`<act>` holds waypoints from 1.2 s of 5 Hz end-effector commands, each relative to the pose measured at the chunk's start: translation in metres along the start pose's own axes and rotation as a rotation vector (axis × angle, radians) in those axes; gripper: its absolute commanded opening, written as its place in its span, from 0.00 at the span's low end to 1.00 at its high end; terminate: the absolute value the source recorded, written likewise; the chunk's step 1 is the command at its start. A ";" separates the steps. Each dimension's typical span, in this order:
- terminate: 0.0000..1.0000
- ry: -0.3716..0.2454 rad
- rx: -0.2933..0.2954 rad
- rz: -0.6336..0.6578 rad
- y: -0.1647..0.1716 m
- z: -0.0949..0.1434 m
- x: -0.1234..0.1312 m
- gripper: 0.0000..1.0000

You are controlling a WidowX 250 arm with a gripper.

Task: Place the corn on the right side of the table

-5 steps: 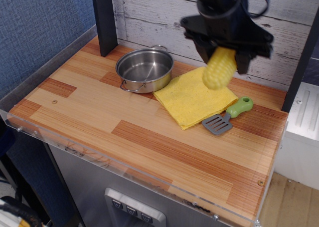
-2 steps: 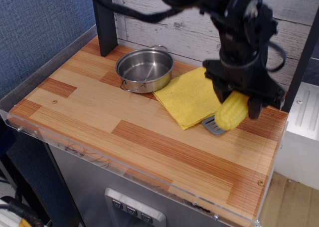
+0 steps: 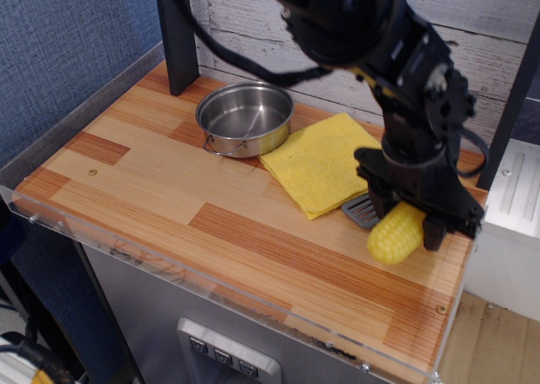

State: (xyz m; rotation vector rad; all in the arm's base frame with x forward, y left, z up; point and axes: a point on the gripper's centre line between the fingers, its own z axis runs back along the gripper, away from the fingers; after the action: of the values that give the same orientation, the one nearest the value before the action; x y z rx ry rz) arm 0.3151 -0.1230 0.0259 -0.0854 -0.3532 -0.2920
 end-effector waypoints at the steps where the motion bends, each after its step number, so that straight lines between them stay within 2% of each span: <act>1: 0.00 0.025 -0.011 -0.045 -0.008 -0.004 -0.016 0.00; 2: 0.00 0.040 -0.008 -0.021 -0.004 -0.003 -0.014 1.00; 4: 0.00 0.028 -0.007 -0.013 -0.003 0.002 -0.010 1.00; 5: 0.00 0.001 -0.009 0.008 0.000 0.014 -0.006 1.00; 6: 0.00 -0.078 -0.024 0.036 0.006 0.042 0.008 1.00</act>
State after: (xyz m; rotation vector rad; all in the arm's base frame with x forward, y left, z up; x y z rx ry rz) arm 0.3165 -0.1173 0.0549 -0.1203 -0.3844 -0.2546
